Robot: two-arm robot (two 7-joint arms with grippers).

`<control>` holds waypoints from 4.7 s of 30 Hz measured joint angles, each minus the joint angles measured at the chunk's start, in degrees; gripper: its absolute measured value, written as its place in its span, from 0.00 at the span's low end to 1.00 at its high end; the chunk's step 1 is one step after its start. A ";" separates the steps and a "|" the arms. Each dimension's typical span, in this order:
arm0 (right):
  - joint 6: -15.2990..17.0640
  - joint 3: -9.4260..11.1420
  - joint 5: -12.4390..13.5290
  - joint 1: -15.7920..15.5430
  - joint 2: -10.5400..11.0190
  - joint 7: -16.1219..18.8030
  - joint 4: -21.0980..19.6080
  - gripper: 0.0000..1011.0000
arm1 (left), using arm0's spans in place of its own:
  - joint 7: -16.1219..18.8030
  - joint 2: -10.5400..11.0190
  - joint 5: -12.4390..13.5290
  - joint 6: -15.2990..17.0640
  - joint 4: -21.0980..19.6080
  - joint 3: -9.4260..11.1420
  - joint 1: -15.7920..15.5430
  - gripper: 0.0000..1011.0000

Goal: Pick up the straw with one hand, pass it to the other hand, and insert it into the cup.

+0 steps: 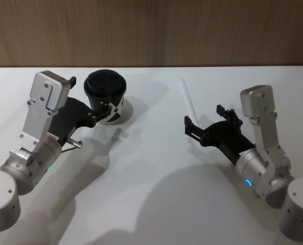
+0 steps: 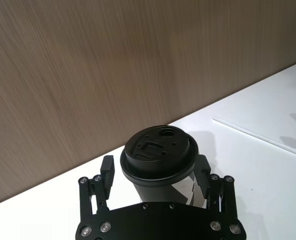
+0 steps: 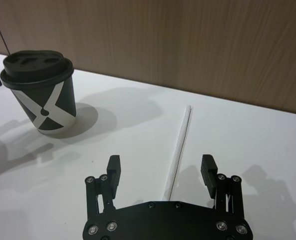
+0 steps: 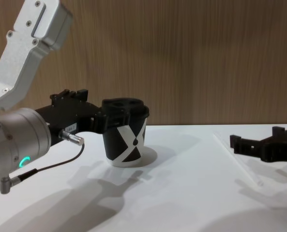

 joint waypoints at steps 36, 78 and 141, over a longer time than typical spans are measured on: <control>4.03 -0.55 -2.52 5.78 -2.07 1.59 8.56 0.99 | 0.00 0.00 0.00 0.00 0.00 0.00 0.00 0.99; 5.55 1.02 -3.33 6.71 -3.24 3.72 11.27 0.64 | 0.00 0.00 0.00 0.00 0.00 0.00 0.00 0.99; -13.70 4.80 3.00 5.17 -5.56 13.24 4.90 0.01 | 0.00 0.00 0.00 0.00 0.00 0.00 0.00 0.99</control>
